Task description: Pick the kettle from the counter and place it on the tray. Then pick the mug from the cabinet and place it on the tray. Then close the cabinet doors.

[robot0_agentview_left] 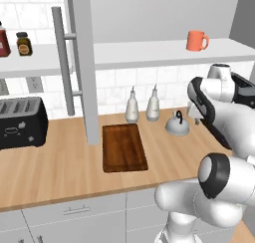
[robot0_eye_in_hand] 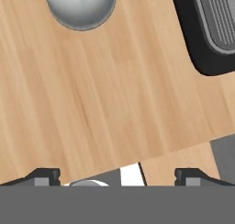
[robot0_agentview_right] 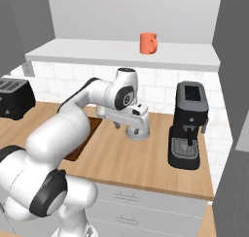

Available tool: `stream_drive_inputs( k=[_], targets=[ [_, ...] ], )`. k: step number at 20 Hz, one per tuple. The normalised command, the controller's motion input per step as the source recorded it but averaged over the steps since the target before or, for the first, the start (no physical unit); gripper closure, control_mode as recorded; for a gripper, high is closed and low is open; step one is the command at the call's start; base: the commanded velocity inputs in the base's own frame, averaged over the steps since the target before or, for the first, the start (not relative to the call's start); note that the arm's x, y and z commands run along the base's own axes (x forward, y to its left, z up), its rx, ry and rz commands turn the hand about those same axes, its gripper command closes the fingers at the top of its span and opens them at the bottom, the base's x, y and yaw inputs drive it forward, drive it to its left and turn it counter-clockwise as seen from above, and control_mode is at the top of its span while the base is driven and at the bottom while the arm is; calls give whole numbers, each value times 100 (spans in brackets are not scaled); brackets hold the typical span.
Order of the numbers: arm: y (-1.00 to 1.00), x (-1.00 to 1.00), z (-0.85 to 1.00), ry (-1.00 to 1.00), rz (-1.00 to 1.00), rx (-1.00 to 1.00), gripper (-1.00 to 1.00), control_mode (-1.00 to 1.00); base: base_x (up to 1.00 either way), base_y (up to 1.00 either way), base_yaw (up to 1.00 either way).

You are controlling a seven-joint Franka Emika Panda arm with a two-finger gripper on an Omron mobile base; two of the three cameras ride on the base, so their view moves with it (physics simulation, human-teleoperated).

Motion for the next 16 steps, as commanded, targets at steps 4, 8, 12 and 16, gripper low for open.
stream_drive_inputs(
  k=[4, 8, 12, 16],
  targets=[
    [34, 4, -31, -8, 7, 0, -100, -100, 0, 0, 0],
    [30, 24, -18, -3, 9, -1, -100, -100, 0, 0, 0],
    [6, 40, -22, -1, 6, -1, -100, -100, 0, 0, 0],
    [0, 46, -17, -2, 4, 0, -100, -100, 0, 0, 0]
  ],
)
